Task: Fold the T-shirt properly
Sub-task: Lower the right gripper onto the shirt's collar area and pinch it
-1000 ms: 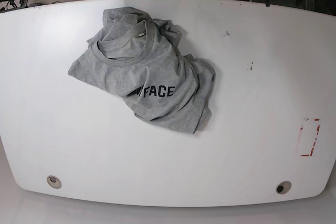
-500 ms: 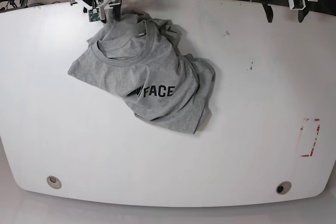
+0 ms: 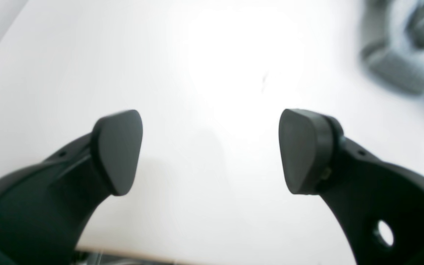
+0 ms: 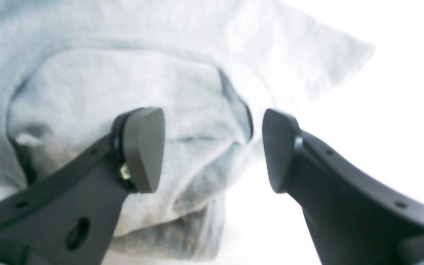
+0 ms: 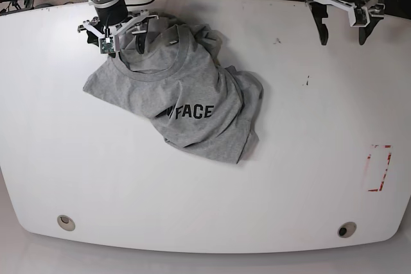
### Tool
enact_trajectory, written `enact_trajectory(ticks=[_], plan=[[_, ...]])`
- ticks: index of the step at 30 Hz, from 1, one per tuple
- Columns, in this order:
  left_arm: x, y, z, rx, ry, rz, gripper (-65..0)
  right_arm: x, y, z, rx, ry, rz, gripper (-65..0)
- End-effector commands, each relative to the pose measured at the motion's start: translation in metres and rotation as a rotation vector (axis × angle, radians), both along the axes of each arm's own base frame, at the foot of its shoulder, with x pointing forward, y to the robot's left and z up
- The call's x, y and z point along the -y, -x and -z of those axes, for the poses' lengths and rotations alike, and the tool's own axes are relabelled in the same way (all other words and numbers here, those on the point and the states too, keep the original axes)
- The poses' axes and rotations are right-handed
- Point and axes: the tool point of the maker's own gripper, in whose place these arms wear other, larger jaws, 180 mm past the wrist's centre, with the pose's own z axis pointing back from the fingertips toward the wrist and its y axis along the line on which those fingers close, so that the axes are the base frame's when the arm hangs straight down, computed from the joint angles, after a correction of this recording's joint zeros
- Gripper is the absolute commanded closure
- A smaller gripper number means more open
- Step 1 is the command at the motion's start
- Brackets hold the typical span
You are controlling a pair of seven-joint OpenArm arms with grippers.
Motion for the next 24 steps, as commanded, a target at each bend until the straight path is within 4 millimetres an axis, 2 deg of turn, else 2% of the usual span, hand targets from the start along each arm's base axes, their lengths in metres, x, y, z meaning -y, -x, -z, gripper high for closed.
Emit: enact_trajectory(ticks=[1,7,12,16,18,24], plan=[[-0.001,-0.004,-0.011,0.039,-0.014,0.0,-54.6,0.0,-0.008,-0.011,0.042,0.003,-0.005,-39.2],[-0.002,-0.017,-0.018,0.082,-0.015,0.0,-54.6,0.018,-0.02,-0.017,0.064,0.023,0.049,-38.5],[-0.002,-0.032,-0.024,0.121,-0.026,0.003,-54.3,0.036,-0.03,-0.012,0.045,0.038,0.101,-38.5],[0.0,-0.04,-0.027,0.134,-0.077,0.029,-54.3,0.033,-0.03,-0.007,0.013,0.034,0.074,-38.5],[0.009,-0.046,-0.028,0.14,-0.085,0.054,-54.4,0.029,-0.032,-0.006,0.006,0.031,0.055,-38.4],[0.022,-0.049,-0.025,0.139,-0.075,0.088,-54.4,0.027,-0.03,0.005,-0.026,0.007,0.074,-38.4]])
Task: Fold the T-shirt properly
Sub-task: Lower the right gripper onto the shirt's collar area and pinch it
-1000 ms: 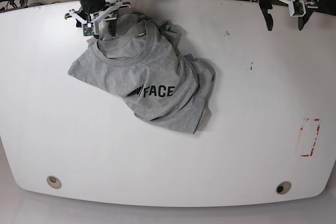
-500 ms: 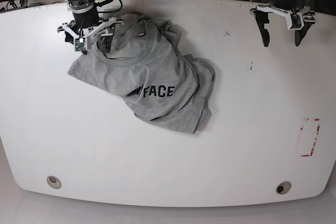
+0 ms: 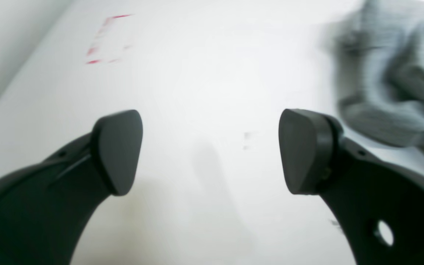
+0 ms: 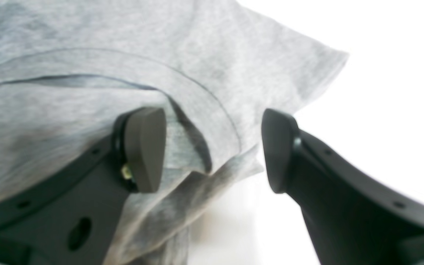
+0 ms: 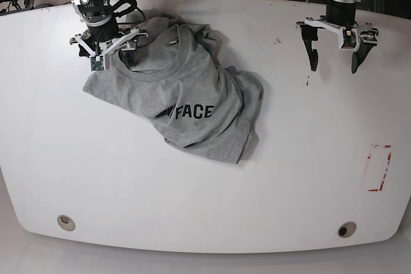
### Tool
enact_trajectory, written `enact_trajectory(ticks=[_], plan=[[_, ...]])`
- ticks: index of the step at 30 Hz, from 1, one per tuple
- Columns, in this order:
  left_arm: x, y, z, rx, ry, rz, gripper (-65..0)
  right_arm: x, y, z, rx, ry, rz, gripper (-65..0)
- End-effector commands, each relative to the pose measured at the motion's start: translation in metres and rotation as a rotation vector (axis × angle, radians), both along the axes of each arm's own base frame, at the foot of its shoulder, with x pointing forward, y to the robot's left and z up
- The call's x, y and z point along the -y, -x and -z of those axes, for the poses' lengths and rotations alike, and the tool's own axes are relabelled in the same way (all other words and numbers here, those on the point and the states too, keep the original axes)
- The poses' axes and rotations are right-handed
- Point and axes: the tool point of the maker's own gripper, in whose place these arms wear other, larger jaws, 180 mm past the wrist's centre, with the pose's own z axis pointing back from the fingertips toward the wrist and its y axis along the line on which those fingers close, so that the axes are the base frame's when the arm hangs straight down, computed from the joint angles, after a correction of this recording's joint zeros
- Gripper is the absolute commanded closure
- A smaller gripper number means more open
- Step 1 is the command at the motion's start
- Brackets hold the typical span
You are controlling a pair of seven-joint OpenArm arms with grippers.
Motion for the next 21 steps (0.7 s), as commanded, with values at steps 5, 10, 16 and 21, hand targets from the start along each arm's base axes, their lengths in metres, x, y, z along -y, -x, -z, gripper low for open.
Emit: enact_trajectory(ticks=[5,10,16,21], plan=[[0.01,-0.002,-0.008,0.034,0.01,0.022,-54.6,0.009,-0.007,0.002,0.019,-0.013,0.051,-38.4],[0.012,-0.002,-0.006,0.03,0.013,0.027,-54.4,0.007,-0.005,0.005,0.011,-0.018,0.041,-34.6],[0.011,-0.001,-0.006,0.029,0.012,0.025,-54.4,-0.015,0.005,-0.012,0.037,-0.029,-0.057,-33.3],[0.011,-0.001,-0.006,0.029,0.01,0.028,-54.4,-0.028,0.009,-0.014,0.036,-0.044,-0.122,-33.1]])
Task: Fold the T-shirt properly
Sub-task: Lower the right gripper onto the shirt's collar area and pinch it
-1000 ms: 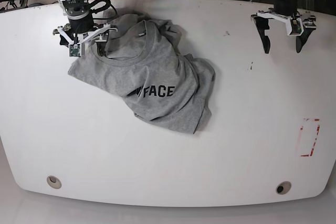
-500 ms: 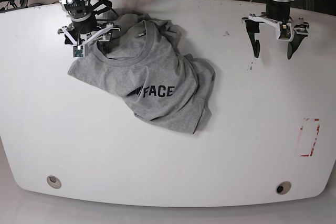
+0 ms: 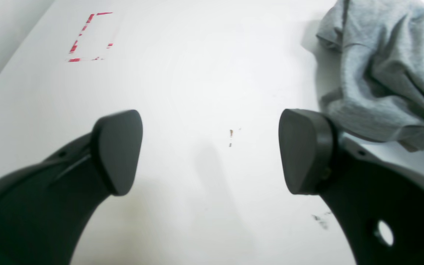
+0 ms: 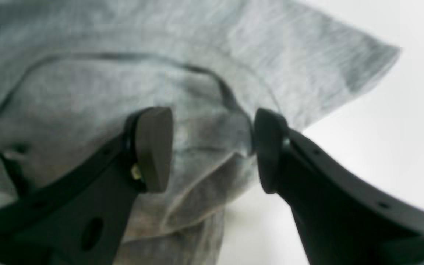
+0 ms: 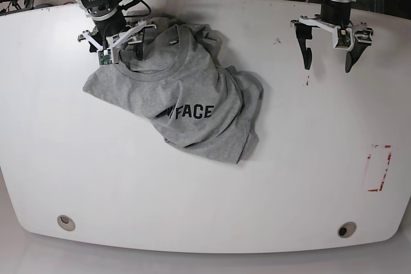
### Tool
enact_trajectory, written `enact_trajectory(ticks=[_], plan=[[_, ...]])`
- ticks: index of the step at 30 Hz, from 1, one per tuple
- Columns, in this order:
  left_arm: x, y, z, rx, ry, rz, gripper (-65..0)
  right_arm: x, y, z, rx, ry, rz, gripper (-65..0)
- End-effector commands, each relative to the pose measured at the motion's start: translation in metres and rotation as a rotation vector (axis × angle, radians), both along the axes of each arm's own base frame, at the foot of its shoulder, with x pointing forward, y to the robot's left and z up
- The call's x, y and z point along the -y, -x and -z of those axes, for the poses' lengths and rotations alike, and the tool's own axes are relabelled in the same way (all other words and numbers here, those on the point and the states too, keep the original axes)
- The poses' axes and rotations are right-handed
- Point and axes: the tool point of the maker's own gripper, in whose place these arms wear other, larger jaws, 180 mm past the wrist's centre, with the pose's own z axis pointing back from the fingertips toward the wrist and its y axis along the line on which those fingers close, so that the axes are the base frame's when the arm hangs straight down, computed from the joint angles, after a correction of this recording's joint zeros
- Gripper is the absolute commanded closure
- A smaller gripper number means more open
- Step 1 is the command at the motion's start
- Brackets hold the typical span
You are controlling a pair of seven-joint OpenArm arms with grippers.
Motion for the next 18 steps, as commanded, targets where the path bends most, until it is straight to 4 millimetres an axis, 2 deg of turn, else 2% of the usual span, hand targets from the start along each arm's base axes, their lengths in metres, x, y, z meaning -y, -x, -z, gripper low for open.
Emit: enact_trajectory(ticks=[1,3,5,9,18], plan=[[-0.001,-0.002,-0.01,0.037,-0.01,0.004,-54.4,-0.009,0.002,-0.009,0.035,-0.007,-0.063,-33.1],[-0.002,-0.002,-0.01,0.038,-0.011,0.003,-54.4,-0.019,0.009,-0.007,0.024,-0.017,-0.127,-33.0],[-0.002,-0.002,-0.01,0.038,-0.011,0.003,-54.4,-0.042,0.017,-0.007,0.018,-0.045,-0.239,-33.0],[-0.001,-0.002,-0.01,0.037,-0.011,0.005,-54.4,-0.066,0.035,-0.006,-0.004,-0.076,-0.366,-32.8],[-0.001,-0.002,-0.01,0.037,-0.011,0.005,-54.4,-0.067,0.04,-0.004,-0.015,-0.077,-0.375,-32.8]])
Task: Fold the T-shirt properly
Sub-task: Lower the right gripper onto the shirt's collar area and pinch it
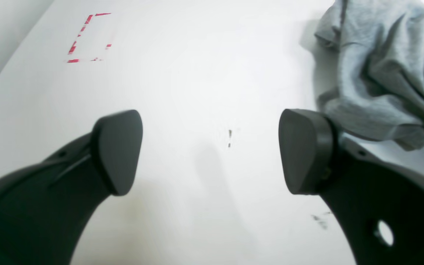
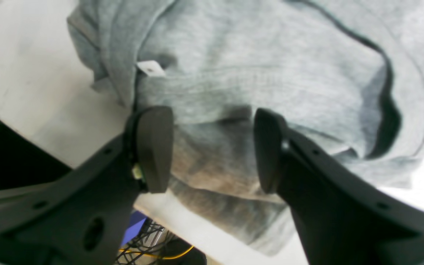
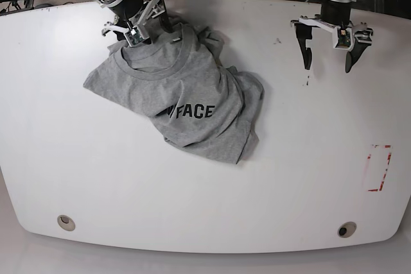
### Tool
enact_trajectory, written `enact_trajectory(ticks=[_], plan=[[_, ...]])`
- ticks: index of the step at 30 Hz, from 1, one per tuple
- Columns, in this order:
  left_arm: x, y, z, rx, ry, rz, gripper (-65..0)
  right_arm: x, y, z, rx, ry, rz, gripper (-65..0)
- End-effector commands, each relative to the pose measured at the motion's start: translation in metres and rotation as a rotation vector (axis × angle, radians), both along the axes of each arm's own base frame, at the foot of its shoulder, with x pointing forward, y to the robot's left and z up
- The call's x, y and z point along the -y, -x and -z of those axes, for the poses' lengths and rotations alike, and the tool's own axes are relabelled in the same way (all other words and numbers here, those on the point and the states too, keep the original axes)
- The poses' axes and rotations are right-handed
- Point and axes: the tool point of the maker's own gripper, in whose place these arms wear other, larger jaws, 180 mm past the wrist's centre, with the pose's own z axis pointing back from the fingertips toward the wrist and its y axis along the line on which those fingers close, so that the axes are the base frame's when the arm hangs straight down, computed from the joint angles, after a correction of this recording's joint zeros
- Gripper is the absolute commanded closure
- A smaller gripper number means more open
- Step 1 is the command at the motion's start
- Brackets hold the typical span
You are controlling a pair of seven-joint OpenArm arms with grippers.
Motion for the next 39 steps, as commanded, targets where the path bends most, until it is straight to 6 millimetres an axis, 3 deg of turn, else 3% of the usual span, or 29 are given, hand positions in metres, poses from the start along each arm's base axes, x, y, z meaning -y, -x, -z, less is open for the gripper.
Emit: enact_trajectory(ticks=[1,10,18,34,39], plan=[[-0.001,-0.002,-0.01,0.038,-0.009,0.003,-54.4,-0.003,-0.005,-0.011,0.041,-0.019,-0.002,-32.8],[-0.002,-0.001,-0.01,0.036,-0.011,0.002,-54.4,-0.021,0.001,-0.013,0.035,-0.035,-0.075,-32.8],[-0.003,-0.001,-0.007,0.029,-0.012,0.002,-54.4,-0.063,0.022,-0.011,0.008,-0.081,-0.242,-32.8],[-0.003,-0.001,-0.006,0.028,-0.013,0.0,-54.4,-0.064,-0.002,-0.011,0.046,-0.08,-0.234,-32.8],[-0.003,-0.001,-0.006,0.028,-0.013,0.0,-54.4,-0.062,0.0,0.001,0.014,-0.082,-0.228,-32.8]])
